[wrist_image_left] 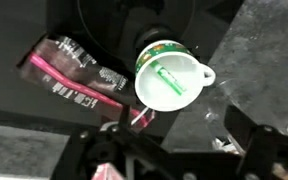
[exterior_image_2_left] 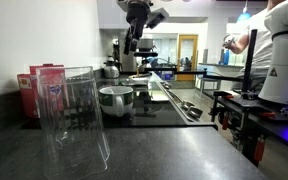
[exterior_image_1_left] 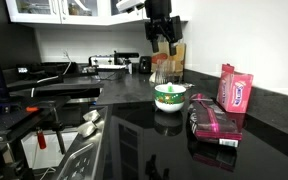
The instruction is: Put the marker inside the white cup
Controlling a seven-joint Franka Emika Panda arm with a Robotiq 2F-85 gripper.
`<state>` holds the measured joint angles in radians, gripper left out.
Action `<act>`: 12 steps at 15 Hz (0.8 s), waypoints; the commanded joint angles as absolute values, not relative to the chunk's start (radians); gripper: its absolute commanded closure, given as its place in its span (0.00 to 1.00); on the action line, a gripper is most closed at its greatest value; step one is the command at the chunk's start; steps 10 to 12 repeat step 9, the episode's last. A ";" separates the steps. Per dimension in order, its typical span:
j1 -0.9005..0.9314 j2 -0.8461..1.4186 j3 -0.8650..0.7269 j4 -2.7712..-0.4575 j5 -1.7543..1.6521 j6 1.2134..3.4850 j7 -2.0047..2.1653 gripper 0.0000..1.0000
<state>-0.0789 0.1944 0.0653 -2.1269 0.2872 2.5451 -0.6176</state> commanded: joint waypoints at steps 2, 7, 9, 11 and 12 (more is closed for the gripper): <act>-0.019 0.113 -0.012 -2.182 -0.042 2.517 -0.200 0.00; 0.008 0.106 -0.033 -2.165 -0.337 2.320 0.174 0.00; 0.021 0.083 -0.016 -2.158 -0.356 2.166 0.256 0.00; 0.021 0.083 -0.016 -2.158 -0.356 2.166 0.256 0.00; 0.021 0.083 -0.016 -2.158 -0.356 2.166 0.256 0.00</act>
